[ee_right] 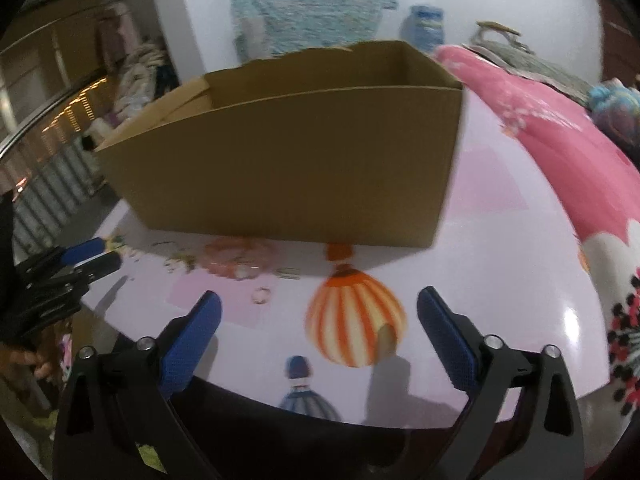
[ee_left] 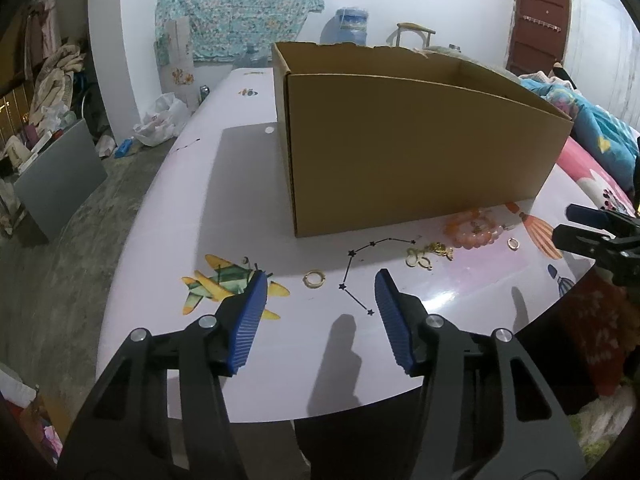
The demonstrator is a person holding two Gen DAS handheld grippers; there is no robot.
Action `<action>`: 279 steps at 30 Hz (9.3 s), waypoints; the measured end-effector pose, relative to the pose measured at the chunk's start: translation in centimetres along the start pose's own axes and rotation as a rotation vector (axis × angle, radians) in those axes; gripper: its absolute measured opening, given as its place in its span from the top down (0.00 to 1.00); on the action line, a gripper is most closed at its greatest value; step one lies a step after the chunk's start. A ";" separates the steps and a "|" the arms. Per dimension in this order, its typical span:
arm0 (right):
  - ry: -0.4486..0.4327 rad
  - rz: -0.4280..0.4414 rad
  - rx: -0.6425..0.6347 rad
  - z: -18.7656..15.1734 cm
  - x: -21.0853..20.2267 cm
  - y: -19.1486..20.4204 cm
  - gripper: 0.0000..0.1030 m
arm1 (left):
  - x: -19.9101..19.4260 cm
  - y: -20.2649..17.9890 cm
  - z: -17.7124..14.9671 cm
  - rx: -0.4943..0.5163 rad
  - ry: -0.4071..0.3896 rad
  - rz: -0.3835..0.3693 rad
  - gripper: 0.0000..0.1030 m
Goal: Organize jewelry
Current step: 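Reach the left gripper to the small gold ring and grasp it, then carry the gold ring with the left gripper into the box and release, then withdraw the left gripper from the box back over the table, then grasp the gold butterfly charm with the left gripper while the right gripper grasps the silver spring clasp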
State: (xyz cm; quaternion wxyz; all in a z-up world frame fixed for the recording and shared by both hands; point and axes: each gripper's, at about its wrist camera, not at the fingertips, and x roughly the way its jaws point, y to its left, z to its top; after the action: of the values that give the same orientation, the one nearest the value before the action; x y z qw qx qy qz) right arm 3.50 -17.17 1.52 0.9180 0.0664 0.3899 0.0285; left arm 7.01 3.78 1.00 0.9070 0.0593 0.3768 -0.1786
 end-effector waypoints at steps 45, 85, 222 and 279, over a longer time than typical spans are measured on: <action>0.066 0.031 -0.076 -0.2 2.9 2.0 0.89 | 3.0 1.7 0.9 -0.014 0.087 -0.025 0.68; 0.032 0.068 -0.085 0.0 1.1 1.1 0.92 | 1.4 0.8 1.5 0.051 0.050 -0.001 0.89; 0.014 0.094 -0.013 1.3 -0.3 -0.9 0.32 | 2.0 -4.0 1.2 0.093 0.043 -0.157 0.52; 0.091 -0.014 -0.045 2.0 3.7 0.3 0.76 | 3.2 -2.2 1.1 0.118 0.131 -0.119 0.85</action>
State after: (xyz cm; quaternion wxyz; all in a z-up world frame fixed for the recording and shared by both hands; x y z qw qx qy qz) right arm 7.53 -16.69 0.31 0.9007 0.0418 0.4312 0.0337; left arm 9.05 0.61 -0.39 0.8631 0.1020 0.4271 -0.2496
